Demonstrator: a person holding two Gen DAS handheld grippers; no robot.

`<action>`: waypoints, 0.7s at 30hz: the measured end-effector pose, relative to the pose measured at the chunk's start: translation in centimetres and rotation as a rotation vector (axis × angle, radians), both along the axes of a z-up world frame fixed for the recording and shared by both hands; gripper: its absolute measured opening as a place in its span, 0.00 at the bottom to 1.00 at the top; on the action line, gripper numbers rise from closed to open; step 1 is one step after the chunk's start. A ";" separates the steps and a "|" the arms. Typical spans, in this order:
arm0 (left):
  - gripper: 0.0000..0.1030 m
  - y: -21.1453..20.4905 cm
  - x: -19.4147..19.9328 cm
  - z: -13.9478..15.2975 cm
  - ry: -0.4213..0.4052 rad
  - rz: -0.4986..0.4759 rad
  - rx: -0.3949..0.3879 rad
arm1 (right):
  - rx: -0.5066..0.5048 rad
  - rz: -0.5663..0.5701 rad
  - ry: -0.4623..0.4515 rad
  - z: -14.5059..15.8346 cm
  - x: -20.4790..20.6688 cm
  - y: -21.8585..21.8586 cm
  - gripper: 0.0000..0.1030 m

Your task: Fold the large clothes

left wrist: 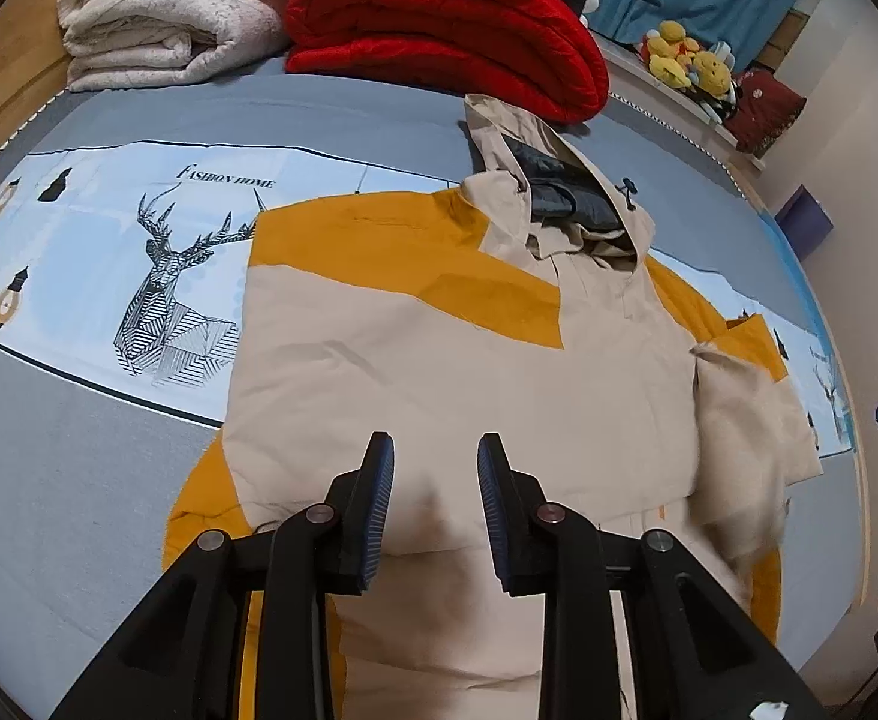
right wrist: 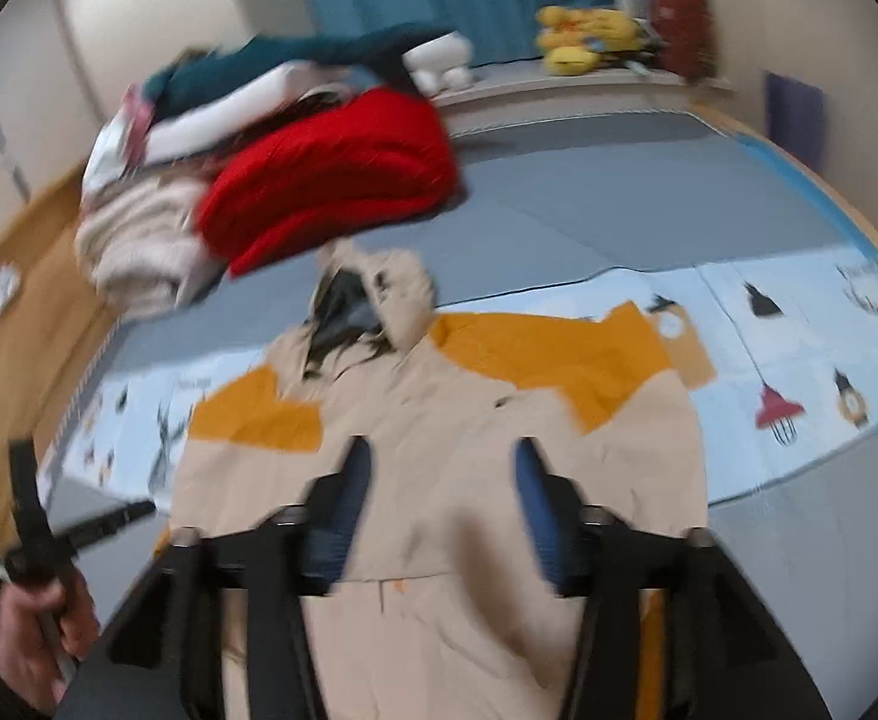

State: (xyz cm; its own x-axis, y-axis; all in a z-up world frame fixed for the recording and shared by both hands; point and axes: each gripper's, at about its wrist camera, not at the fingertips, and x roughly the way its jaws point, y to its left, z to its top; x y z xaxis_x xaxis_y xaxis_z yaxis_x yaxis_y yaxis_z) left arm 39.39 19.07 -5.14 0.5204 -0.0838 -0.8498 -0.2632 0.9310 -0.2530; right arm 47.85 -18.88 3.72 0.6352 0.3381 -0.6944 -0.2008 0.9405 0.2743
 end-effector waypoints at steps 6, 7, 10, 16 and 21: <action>0.25 -1.1 0.3 -0.7 0.019 -0.026 0.011 | 0.056 -0.064 0.136 -4.6 1.9 -3.3 0.54; 0.25 -1.3 0.5 -0.8 0.020 -0.029 0.012 | 0.037 -0.067 0.166 -5.7 2.4 -3.8 0.54; 0.25 -1.6 1.0 -1.2 0.025 -0.033 0.015 | -0.043 -0.122 0.240 -8.8 3.6 -6.0 0.54; 0.25 -2.6 1.6 -1.9 0.041 -0.066 0.024 | -0.019 -0.071 0.411 -14.0 4.8 -9.4 0.54; 0.25 -3.8 1.7 -1.8 0.032 -0.110 0.037 | -0.069 0.041 0.465 -16.1 4.3 -8.9 0.54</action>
State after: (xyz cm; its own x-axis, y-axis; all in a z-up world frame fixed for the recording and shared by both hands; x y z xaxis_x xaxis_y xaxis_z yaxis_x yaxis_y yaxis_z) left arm 41.14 15.31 -6.93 0.4827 -0.1072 -0.8692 -0.1665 0.9632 -0.2112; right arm 52.18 -27.76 -12.34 0.2380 0.2991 -0.9241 -0.1089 0.9536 0.2807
